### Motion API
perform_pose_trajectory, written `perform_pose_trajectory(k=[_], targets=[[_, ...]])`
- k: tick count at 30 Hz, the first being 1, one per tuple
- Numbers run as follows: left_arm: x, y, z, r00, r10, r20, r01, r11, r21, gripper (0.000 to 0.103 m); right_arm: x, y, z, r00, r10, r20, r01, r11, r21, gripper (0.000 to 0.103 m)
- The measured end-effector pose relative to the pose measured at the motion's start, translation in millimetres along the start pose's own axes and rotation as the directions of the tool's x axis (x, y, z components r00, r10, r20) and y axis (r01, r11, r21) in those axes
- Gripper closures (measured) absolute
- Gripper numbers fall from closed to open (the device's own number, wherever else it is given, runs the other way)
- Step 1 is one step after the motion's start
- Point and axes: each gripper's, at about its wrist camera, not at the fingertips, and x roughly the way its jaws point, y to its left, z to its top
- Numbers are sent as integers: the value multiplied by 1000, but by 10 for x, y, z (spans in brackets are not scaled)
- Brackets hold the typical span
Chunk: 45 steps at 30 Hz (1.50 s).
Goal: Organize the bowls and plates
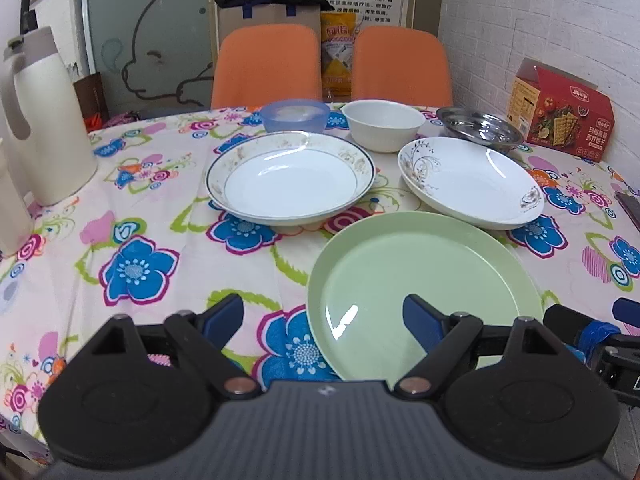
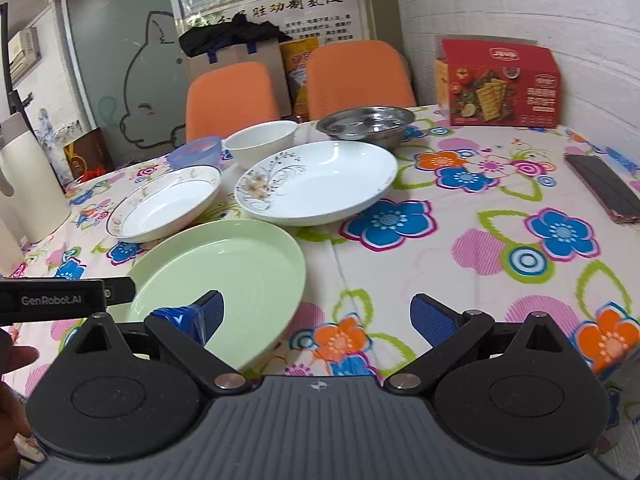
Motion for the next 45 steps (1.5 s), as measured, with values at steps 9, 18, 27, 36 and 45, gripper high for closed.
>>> perform_pose_trajectory(k=[9, 18, 27, 36, 45], targets=[[497, 123, 95, 989, -82, -125, 80, 997, -20, 18, 478, 129, 23, 996, 16, -85, -23, 997, -72, 15], [561, 81, 88, 989, -99, -110, 104, 994, 42, 18, 580, 247, 23, 995, -4, -96, -13, 985, -174, 13], [569, 87, 90, 983, -145, -108, 155, 984, 86, 18, 584, 301, -22, 999, 13, -50, -22, 981, -191, 13], [569, 49, 120, 980, -145, -133, 158, 983, 93, 23, 607, 319, -21, 997, 63, -52, -73, 973, -220, 13], [485, 66, 86, 971, -201, -132, 215, 971, 103, 48, 558, 434, -72, 995, 89, -48, -98, 967, -236, 22]])
